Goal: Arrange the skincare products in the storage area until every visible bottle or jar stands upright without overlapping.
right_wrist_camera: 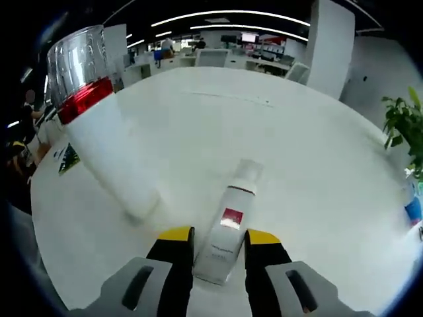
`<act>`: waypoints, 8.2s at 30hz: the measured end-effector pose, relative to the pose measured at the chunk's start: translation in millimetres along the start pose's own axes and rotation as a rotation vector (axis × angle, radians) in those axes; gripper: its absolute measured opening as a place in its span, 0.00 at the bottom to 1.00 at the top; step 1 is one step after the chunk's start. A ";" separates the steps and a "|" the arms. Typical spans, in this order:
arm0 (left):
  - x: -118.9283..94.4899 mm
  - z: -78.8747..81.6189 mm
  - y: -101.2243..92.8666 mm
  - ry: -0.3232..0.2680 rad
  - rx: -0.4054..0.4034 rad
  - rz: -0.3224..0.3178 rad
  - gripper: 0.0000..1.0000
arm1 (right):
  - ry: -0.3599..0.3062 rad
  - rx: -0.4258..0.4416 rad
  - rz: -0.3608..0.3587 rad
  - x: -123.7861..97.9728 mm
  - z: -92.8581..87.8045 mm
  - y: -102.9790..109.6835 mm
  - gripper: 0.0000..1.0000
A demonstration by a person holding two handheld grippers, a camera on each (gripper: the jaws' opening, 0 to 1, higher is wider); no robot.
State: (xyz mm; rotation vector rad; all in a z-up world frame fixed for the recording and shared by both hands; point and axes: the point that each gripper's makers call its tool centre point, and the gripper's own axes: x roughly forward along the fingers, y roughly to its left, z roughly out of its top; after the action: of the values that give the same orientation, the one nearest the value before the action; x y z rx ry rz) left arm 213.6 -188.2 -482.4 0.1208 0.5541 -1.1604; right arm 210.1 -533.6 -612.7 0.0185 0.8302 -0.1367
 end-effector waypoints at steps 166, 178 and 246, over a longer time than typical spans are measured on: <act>138.3 62.4 -81.9 -0.100 -0.208 -0.324 0.16 | -0.379 -0.159 0.290 -151.8 34.5 151.7 0.09; 146.1 47.9 -107.3 -0.086 0.105 -0.356 0.16 | -0.449 -0.031 0.316 -161.9 50.4 146.2 0.09; 174.7 2.4 -101.4 -0.055 0.466 -0.251 0.16 | -0.360 -0.113 0.233 -101.9 44.9 156.9 0.13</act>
State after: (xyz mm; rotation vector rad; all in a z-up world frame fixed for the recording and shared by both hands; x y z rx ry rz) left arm 173.2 -376.3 -543.8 0.4267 0.2448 -1.5196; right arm 195.3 -369.6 -513.2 -0.0155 0.4700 0.1249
